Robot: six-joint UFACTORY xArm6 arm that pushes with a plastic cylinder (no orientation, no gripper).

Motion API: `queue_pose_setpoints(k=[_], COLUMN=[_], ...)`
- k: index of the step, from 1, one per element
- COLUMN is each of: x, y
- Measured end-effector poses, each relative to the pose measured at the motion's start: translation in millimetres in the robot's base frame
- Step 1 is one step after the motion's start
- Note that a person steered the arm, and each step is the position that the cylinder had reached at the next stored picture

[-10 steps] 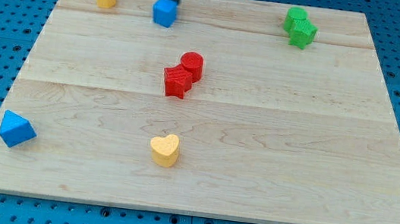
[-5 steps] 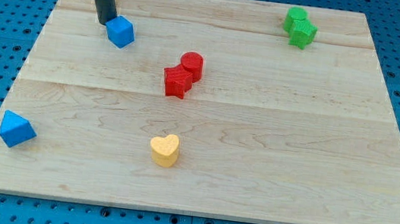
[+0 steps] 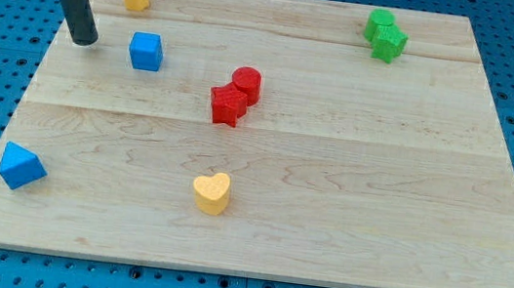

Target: Push the cube into the triangle

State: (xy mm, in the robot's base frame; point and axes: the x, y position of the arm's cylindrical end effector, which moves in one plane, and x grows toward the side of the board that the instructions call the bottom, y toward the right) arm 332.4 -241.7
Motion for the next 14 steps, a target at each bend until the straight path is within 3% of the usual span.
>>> queue_pose_setpoints(k=[1, 3, 4, 5, 6, 7, 8, 10, 14], x=[-2, -27, 8, 6, -42, -45, -35, 2, -10], y=[0, 70, 43, 50, 72, 102, 130, 130, 154])
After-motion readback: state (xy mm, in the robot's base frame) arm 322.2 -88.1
